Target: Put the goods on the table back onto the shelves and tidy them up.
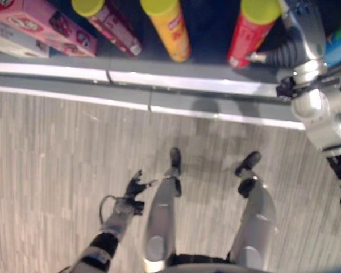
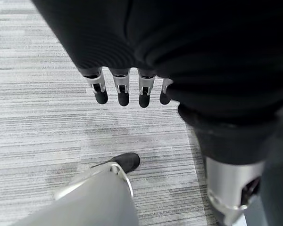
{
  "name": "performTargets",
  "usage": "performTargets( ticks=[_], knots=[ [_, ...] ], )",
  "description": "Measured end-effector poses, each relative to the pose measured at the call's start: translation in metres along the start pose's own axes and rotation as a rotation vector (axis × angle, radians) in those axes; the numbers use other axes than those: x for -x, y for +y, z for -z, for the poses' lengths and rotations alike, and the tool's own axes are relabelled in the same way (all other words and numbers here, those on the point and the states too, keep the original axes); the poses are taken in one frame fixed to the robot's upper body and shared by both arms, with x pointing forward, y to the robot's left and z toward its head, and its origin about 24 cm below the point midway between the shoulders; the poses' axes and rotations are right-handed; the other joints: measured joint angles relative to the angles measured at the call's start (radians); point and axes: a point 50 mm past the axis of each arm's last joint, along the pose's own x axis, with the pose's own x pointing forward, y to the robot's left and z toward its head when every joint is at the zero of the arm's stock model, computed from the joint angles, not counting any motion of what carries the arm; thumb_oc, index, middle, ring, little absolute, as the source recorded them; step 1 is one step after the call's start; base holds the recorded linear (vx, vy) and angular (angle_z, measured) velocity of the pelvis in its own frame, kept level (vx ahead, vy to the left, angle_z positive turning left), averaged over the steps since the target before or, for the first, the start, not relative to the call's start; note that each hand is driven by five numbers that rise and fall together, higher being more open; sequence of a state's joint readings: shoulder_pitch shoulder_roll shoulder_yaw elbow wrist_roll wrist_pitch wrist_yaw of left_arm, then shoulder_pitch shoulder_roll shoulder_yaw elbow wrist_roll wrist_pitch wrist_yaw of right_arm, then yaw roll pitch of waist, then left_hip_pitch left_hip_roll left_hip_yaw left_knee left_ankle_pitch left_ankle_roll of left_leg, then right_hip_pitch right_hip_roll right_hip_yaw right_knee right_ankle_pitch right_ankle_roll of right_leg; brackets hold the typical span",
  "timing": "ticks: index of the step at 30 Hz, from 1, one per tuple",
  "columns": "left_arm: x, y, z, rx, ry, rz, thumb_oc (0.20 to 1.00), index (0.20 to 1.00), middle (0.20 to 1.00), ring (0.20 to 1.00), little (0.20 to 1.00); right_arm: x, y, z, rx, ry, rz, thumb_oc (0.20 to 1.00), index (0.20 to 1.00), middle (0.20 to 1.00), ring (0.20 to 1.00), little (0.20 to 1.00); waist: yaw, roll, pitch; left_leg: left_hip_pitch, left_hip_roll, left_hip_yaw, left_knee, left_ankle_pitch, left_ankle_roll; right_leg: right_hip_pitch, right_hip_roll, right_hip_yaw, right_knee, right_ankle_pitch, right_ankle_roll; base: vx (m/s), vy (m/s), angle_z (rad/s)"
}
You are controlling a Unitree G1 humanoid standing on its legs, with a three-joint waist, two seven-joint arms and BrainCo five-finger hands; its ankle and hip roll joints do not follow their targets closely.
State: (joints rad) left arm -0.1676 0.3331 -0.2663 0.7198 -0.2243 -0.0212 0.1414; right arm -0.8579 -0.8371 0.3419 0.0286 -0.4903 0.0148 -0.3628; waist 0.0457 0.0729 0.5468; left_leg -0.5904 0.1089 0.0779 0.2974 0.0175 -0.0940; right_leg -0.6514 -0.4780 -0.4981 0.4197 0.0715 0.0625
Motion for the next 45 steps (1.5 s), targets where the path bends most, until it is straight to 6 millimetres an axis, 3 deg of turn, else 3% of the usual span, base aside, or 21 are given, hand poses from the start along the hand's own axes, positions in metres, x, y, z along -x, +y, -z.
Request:
performTargets(
  ticks=[13, 35, 45],
  knots=[
    [0.000, 0.003, 0.007, -0.007, 0.030, 0.003, 1.000, 1.000, 1.000, 1.000, 1.000, -0.001, 0.002, 0.000, 0.017, 0.006, -0.040, 1.000, 1.000, 1.000, 1.000, 1.000, -0.001, 0.002, 0.000, 0.018, 0.000, 0.016, -0.003, 0.000, 0.000, 0.000, 0.001, 0.021, -0.002, 0.004, -0.001, 0.00, -0.001, -0.03],
    [0.000, 0.003, 0.006, -0.004, 0.027, -0.009, 1.000, 1.000, 1.000, 1.000, 1.000, 0.000, -0.007, -0.010, 0.061, -0.047, 0.062, 1.000, 1.000, 1.000, 1.000, 1.000, -0.001, 0.004, 0.001, 0.036, -0.003, 0.021, -0.014, 0.000, 0.000, 0.016, 0.004, 0.023, -0.017, 0.012, -0.001, 0.00, 0.000, 0.00],
    [0.000, -0.001, 0.006, 0.004, 0.029, -0.014, 1.000, 1.000, 1.000, 1.000, 1.000, 0.004, -0.024, -0.016, 0.049, -0.073, 0.165, 1.000, 1.000, 1.000, 1.000, 1.000, -0.003, 0.003, 0.000, 0.070, 0.002, 0.023, -0.032, 0.001, -0.002, 0.056, 0.020, 0.017, -0.052, 0.025, 0.003, 0.01, 0.004, -0.01]
  ],
)
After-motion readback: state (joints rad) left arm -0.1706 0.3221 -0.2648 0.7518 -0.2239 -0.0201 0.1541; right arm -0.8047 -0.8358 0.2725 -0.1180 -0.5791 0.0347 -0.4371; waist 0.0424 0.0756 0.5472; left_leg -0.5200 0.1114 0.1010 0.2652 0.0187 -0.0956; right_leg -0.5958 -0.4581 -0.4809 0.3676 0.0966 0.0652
